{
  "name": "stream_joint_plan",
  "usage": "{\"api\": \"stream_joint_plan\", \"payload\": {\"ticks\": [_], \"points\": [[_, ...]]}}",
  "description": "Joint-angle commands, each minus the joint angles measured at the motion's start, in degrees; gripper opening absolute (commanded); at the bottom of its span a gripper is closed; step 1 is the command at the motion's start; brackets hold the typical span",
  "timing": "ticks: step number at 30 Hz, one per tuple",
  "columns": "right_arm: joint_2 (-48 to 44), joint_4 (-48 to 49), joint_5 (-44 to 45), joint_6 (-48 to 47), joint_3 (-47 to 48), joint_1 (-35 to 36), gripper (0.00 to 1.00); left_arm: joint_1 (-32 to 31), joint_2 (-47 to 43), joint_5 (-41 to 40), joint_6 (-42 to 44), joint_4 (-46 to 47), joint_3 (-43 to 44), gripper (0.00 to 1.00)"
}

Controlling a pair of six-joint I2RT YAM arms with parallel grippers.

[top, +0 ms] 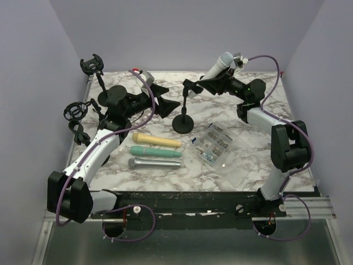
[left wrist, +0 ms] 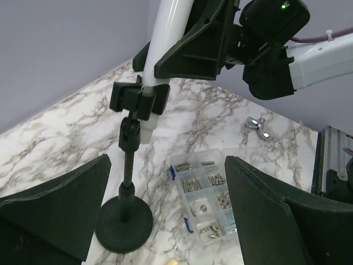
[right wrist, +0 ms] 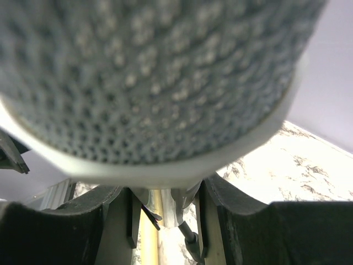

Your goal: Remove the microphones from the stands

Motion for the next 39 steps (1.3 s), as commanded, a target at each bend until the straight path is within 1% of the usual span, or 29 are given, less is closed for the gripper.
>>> {"api": "stream_joint_plan", "payload": {"ticks": [1, 4, 7, 12, 15, 18, 21, 22, 27, 30, 32, 35, 36, 38, 39], "points": [[-1.40, -5.37, -3.90, -2.43, -1.21, 0.50, 0.03, -0.37, 5.05, 8.03, 1.47, 9.36, 4.38, 0.88], [-1.37, -7.39, -3.48, -3.42, -0.02, 0.50, 0.03, -0.37, 9.74, 12.00, 4.84, 5.95, 10.01, 0.87], [-1.01, -7.30, -4.52, -2.62, 0.95, 0.44, 0.03, -0.46, 14.02, 15.14, 8.45, 1.89, 15.28, 0.88], [-1.68, -7.28, -4.10, -3.28, -0.07, 0.52, 0.03, -1.07, 19.39, 17.10, 12.58, -1.36, 20.66, 0.86], [-1.86, -7.16, -4.51, -3.13, -0.10, 0.50, 0.03, -1.67, 21.78, 16.39, 13.87, -0.83, 22.58, 0.86], [-2.03, -6.95, -4.64, -2.77, 0.16, 0.51, 0.04, -2.16, 24.55, 16.68, 15.60, -2.80, 25.84, 0.85], [-2.25, -7.02, -4.76, -2.71, 0.19, 0.49, 0.03, -2.52, 26.31, 16.62, 15.59, -3.39, 27.43, 0.80], [-2.37, -7.02, -4.73, -2.73, 0.10, 0.49, 0.03, -2.54, 26.70, 16.47, 15.59, -3.49, 27.53, 0.78], [-2.81, -7.05, -4.58, -2.77, -0.14, 0.50, 0.04, -2.64, 27.77, 15.83, 15.59, -3.75, 27.67, 0.71], [-2.77, -7.02, -4.53, -2.75, -0.14, 0.44, 0.04, -2.66, 28.03, 15.07, 14.83, -2.69, 27.58, 0.60], [-2.95, -7.02, -4.60, -2.66, -0.27, 0.46, 0.04, -2.62, 28.27, 15.44, 13.49, -1.37, 27.42, 0.47], [-3.37, -7.07, -4.39, -3.02, -0.80, 0.54, 0.04, -2.50, 29.01, 16.57, 11.61, -1.25, 28.46, 0.03], [-3.56, -7.54, -4.14, -3.34, -0.84, 0.45, 0.03, -2.40, 29.06, 16.70, 10.37, -0.32, 28.38, 0.00], [-4.24, -8.54, -3.31, -4.15, -1.09, 0.50, 0.03, -2.31, 28.62, 17.01, 8.60, 2.29, 27.22, 0.00], [-4.85, -9.69, -1.90, -5.06, -1.66, 0.50, 0.03, -2.31, 28.37, 16.53, 8.56, 2.11, 27.11, 0.00]]}}
